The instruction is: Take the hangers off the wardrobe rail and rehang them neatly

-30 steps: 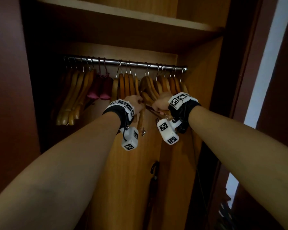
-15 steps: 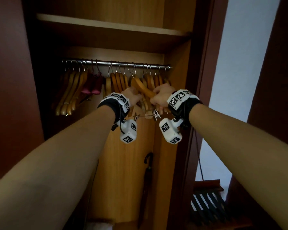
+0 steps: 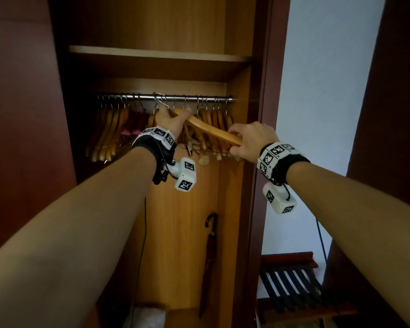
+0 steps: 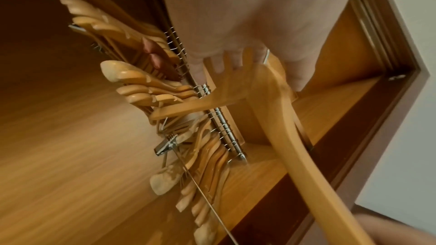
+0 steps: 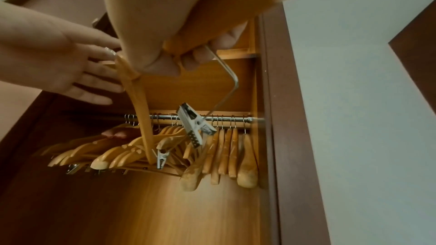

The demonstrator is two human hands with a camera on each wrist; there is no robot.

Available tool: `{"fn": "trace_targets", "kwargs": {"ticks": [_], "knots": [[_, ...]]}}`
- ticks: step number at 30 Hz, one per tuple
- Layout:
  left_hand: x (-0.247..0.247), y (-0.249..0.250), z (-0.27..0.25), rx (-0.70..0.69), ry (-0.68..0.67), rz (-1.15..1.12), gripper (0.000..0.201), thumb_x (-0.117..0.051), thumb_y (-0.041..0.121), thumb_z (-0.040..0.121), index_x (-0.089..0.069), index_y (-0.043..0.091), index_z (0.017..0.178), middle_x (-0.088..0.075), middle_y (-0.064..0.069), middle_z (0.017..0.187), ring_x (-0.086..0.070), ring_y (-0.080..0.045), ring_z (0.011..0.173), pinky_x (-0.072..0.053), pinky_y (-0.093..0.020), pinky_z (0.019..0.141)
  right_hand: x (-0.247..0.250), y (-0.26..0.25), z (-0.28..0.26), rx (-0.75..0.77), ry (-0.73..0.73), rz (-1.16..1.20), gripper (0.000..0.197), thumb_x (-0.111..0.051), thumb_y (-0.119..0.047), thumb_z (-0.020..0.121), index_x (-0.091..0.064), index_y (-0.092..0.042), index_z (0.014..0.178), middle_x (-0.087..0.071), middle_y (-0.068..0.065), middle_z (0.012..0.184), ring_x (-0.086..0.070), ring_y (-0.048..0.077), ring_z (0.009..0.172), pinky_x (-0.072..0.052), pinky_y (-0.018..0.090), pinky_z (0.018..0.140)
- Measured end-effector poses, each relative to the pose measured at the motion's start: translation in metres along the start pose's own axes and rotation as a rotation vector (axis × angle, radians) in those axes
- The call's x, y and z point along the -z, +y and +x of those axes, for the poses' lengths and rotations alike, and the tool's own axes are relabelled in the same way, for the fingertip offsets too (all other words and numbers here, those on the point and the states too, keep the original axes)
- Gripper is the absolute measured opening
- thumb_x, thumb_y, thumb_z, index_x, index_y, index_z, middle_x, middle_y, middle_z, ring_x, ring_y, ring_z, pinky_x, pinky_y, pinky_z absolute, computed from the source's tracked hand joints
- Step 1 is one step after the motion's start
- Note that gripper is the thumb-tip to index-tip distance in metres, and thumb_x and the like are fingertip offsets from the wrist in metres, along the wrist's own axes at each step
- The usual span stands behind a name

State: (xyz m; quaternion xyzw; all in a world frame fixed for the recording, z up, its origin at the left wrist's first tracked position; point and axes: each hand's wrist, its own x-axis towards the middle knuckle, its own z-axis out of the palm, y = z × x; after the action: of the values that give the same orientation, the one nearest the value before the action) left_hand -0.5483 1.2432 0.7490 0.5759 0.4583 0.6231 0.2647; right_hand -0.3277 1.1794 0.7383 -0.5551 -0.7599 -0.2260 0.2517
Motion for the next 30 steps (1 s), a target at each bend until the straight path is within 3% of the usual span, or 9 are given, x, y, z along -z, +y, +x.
{"fn": "trace_targets", "kwargs": {"ticks": [4, 8, 12, 15, 18, 20, 23, 27, 30], "knots": [[0.004, 0.011, -0.01, -0.076, -0.071, 0.002, 0.074, -0.069, 0.046, 0.082, -0.035, 0.023, 0.144, -0.048, -0.001, 0.134, -0.05, -0.022, 0.12, -0.045, -0.042, 0.102, 0.009, 0.003, -0.005, -0.013, 0.052, -0.103, 0.041, -0.062, -0.041, 0.086, -0.054, -0.028, 0.124, -0.058, -0.007, 0.078, -0.055, 0.016, 0.07, -0.042, 0.027, 0.071], [0.007, 0.018, -0.02, -0.144, -0.081, 0.05, 0.084, -0.07, 0.047, 0.082, -0.027, 0.025, 0.15, -0.04, -0.002, 0.147, -0.043, -0.021, 0.13, -0.04, -0.038, 0.107, 0.014, -0.004, -0.004, -0.124, 0.25, -0.23, 0.02, -0.056, -0.026, 0.085, -0.058, -0.024, 0.105, -0.057, -0.005, 0.076, -0.054, 0.023, 0.083, -0.034, 0.043, 0.093], [0.015, 0.015, -0.029, -0.226, -0.097, 0.023, 0.083, -0.071, 0.037, 0.085, -0.023, 0.025, 0.151, -0.039, -0.003, 0.147, -0.041, -0.014, 0.125, -0.039, -0.027, 0.097, 0.018, -0.012, 0.002, -0.225, 0.378, -0.167, 0.026, -0.052, -0.016, 0.085, -0.062, -0.022, 0.109, -0.065, -0.001, 0.097, -0.052, 0.027, 0.108, -0.022, 0.051, 0.105], [0.029, 0.013, -0.032, -0.247, -0.105, 0.002, 0.085, -0.072, 0.037, 0.083, -0.023, 0.028, 0.152, -0.042, -0.006, 0.147, -0.048, -0.02, 0.126, -0.044, -0.033, 0.101, 0.016, -0.02, 0.009, -0.249, 0.401, -0.116, 0.034, -0.048, -0.006, 0.083, -0.063, -0.019, 0.111, -0.064, 0.002, 0.107, -0.047, 0.029, 0.116, -0.012, 0.054, 0.114], [0.05, 0.018, -0.037, -0.169, -0.252, -0.052, 0.087, -0.07, 0.033, 0.086, -0.015, 0.036, 0.152, -0.063, -0.009, 0.124, -0.071, -0.023, 0.09, -0.059, -0.037, 0.078, 0.011, -0.035, 0.017, -0.285, 0.448, -0.066, 0.036, -0.048, -0.003, 0.08, -0.064, -0.017, 0.109, -0.061, 0.004, 0.11, -0.045, 0.031, 0.12, -0.003, 0.055, 0.118], [0.065, 0.02, -0.04, -0.131, -0.381, -0.072, 0.083, -0.068, 0.026, 0.089, -0.014, 0.035, 0.152, -0.07, -0.013, 0.105, -0.069, -0.026, 0.075, -0.061, -0.041, 0.072, 0.008, -0.046, 0.022, -0.33, 0.461, -0.034, 0.037, -0.05, -0.001, 0.078, -0.064, -0.017, 0.109, -0.059, 0.005, 0.115, -0.043, 0.031, 0.124, 0.0, 0.054, 0.119], [0.087, 0.016, -0.045, -0.133, -0.485, -0.102, 0.061, -0.063, 0.015, 0.091, -0.036, 0.023, 0.146, -0.067, -0.015, 0.09, -0.063, -0.024, 0.071, -0.059, -0.038, 0.069, 0.001, -0.066, 0.029, -0.415, 0.471, 0.079, 0.042, -0.053, 0.001, 0.073, -0.063, -0.016, 0.111, -0.052, 0.007, 0.126, -0.037, 0.03, 0.131, -0.001, 0.053, 0.12], [0.114, 0.008, -0.049, -0.129, -0.445, -0.179, 0.045, -0.062, 0.014, 0.092, -0.046, 0.015, 0.133, -0.06, -0.009, 0.08, -0.059, -0.021, 0.066, -0.056, -0.036, 0.066, -0.007, -0.106, 0.038, -0.533, 0.497, 0.26, 0.057, -0.058, -0.007, 0.073, -0.048, -0.016, 0.129, -0.028, 0.009, 0.151, -0.022, 0.034, 0.142, -0.007, 0.051, 0.12], [0.133, 0.005, -0.05, -0.114, -0.369, -0.253, 0.042, -0.061, 0.014, 0.093, -0.046, 0.014, 0.133, -0.06, -0.008, 0.079, -0.059, -0.023, 0.068, -0.055, -0.041, 0.072, -0.006, -0.139, 0.043, -0.502, 0.443, 0.39, 0.056, -0.06, -0.015, 0.083, -0.04, -0.016, 0.135, -0.022, 0.009, 0.155, -0.027, 0.036, 0.139, -0.027, 0.051, 0.114]]}}
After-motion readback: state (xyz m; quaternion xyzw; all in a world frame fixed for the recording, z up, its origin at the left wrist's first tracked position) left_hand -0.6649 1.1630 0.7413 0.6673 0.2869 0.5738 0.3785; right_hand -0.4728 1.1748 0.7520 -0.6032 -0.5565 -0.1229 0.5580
